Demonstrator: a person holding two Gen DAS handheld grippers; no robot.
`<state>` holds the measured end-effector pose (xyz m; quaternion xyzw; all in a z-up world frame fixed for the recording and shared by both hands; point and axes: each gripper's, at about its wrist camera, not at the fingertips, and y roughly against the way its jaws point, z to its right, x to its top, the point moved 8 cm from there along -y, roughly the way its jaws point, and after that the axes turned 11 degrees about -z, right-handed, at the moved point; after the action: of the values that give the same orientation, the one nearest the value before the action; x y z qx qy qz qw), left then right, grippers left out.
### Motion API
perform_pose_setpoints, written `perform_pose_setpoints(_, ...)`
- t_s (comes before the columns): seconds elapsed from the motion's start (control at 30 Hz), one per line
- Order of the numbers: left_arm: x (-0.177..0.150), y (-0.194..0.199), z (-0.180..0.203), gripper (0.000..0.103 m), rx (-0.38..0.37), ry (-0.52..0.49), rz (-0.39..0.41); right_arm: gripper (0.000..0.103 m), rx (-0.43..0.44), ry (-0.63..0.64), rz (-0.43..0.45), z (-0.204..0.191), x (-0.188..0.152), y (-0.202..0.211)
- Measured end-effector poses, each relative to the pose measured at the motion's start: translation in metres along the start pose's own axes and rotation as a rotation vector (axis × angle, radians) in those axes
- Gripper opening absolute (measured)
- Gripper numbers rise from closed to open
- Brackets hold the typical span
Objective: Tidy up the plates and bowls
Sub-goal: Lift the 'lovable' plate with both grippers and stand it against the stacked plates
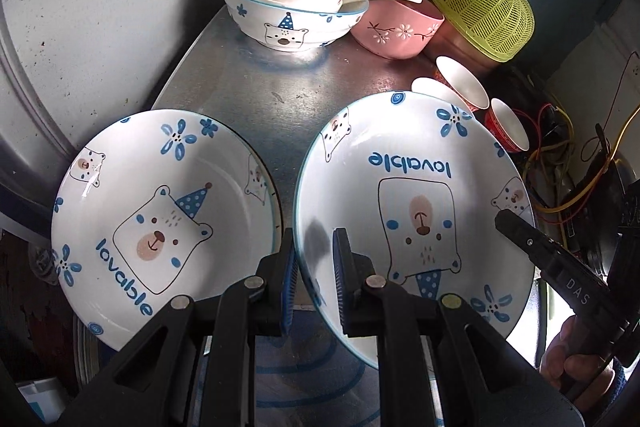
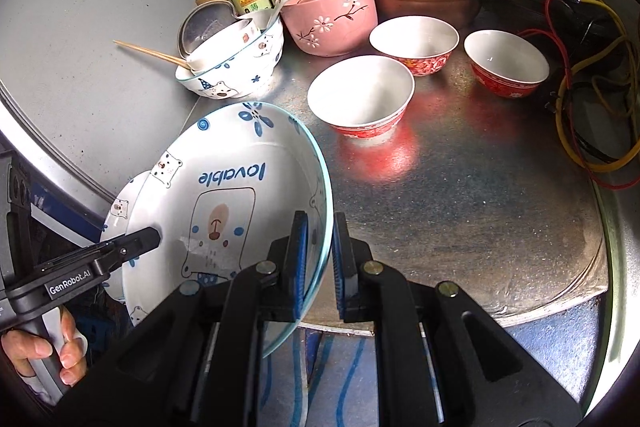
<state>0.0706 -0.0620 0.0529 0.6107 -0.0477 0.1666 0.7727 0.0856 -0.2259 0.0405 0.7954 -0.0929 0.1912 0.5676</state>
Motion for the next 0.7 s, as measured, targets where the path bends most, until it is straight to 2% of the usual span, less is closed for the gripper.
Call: perform_pose_setpoints(0.7,-0.006,0.019,-0.085,0.016,0.05,0.154,0.033,0.012,0.054,0.14,-0.066,-0.081,0.011,-0.042)
